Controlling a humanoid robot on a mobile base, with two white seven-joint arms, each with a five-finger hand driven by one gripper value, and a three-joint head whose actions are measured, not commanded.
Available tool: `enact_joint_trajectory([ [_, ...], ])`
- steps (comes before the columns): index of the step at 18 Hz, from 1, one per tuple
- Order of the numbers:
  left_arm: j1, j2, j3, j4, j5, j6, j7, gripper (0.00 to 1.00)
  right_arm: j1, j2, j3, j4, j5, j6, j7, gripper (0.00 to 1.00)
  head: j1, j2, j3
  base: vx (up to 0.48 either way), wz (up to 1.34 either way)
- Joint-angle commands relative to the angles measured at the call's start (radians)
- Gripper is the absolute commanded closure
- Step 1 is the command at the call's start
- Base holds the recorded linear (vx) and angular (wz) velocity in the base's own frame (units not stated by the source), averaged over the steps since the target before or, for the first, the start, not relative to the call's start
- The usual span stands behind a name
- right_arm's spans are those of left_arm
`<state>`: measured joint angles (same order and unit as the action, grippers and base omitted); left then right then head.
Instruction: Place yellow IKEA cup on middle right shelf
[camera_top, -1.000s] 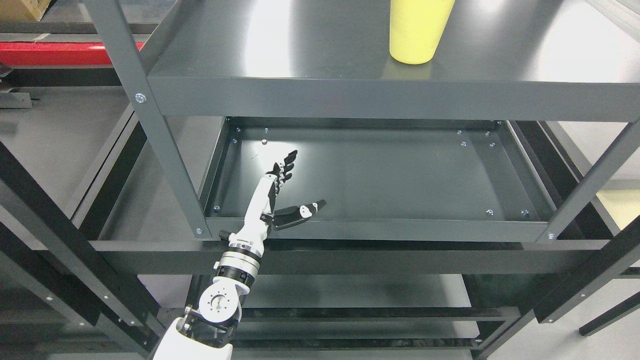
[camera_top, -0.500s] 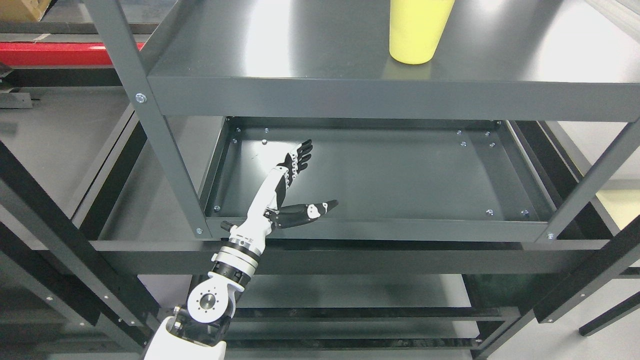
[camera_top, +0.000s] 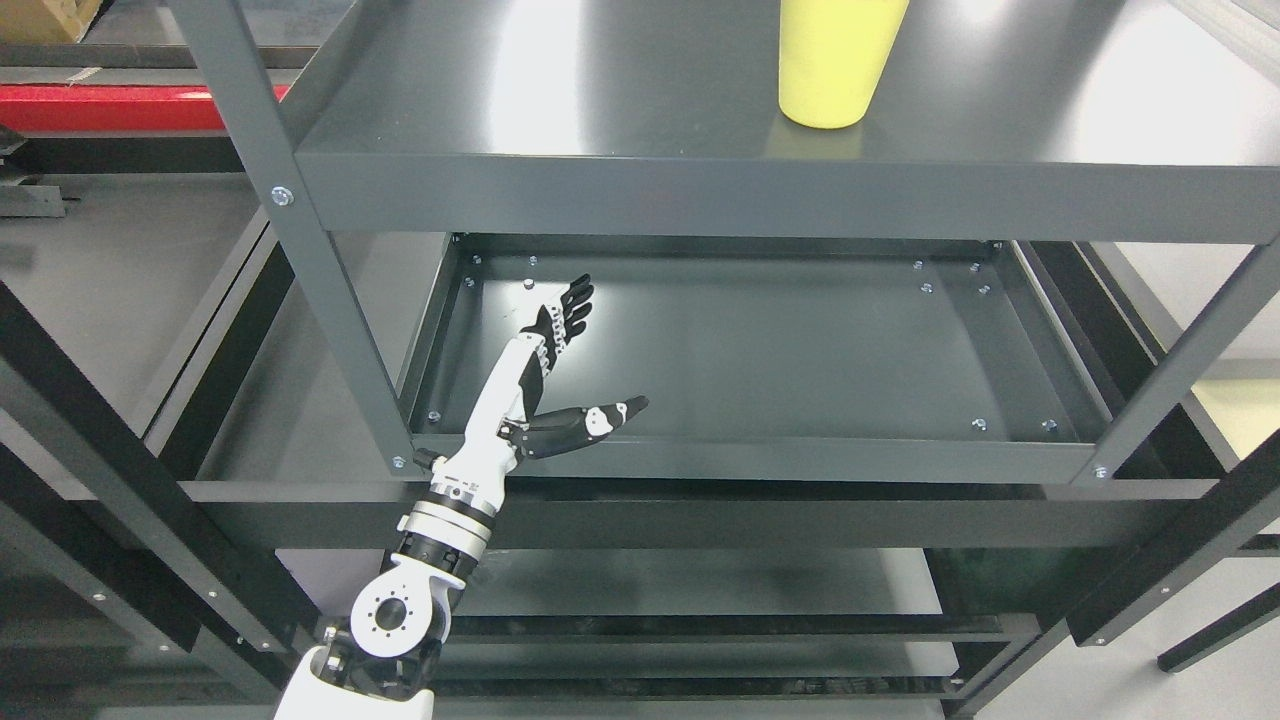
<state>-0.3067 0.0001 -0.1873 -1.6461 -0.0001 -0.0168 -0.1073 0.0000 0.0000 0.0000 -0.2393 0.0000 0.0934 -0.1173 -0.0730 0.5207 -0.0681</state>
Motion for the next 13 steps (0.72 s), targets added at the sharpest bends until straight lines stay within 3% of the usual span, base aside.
enact_joint_trajectory([
  [1,0.012,0.017,0.057,0.008,0.015,0.002,0.001,0.01,0.014,-0.017,0.018,0.000,-0.025,0.000,0.001,0.01,0.0000,0.000,0.000,0.000,0.00],
  [13,0.017,0.017,0.057,0.000,0.015,0.003,0.001,0.01,0.014,-0.017,0.017,0.000,-0.025,0.000,0.001,0.01,0.0000,0.000,0.000,0.000,0.00],
])
